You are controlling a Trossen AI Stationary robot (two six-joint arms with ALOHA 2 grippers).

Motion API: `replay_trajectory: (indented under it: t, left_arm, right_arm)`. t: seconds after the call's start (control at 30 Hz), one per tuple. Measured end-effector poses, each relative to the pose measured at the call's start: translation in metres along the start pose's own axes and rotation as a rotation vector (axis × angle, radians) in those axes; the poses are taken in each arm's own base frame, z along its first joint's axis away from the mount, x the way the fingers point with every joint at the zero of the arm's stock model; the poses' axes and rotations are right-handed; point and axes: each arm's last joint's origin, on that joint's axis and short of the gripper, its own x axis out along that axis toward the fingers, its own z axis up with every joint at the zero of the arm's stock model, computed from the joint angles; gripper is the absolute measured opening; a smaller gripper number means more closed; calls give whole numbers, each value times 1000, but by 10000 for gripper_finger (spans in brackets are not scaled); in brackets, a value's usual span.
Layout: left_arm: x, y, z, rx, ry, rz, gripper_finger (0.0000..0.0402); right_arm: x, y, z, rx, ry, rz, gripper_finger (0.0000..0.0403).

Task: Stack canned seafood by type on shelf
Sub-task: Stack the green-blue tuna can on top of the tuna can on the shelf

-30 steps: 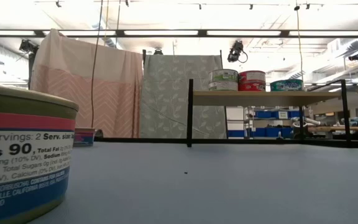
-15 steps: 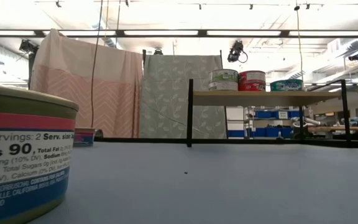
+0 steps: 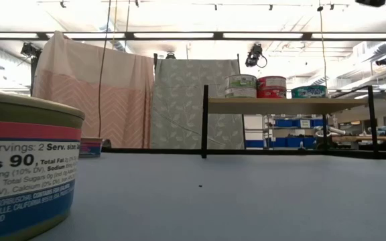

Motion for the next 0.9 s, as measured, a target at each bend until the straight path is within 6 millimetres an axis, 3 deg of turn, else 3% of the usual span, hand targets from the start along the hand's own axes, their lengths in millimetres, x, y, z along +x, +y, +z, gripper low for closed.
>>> replay_trajectory:
  t: [0.2,0.43,0.6,0.9]
  left_arm:
    - [4,2,-3,1,28,24,76]
    - [15,5,-8,1,53,67,76]
    - [21,5,-8,-1,41,61,76]
    - [38,7,-15,-63,103,39,76]
  right_arm:
    - [57,-10,-22,-4,-12,123,2]
    - [121,-12,-46,2,-224,431,2]
    - [147,-12,-62,36,-401,571,2]
    - [166,8,-77,40,-434,654,3]
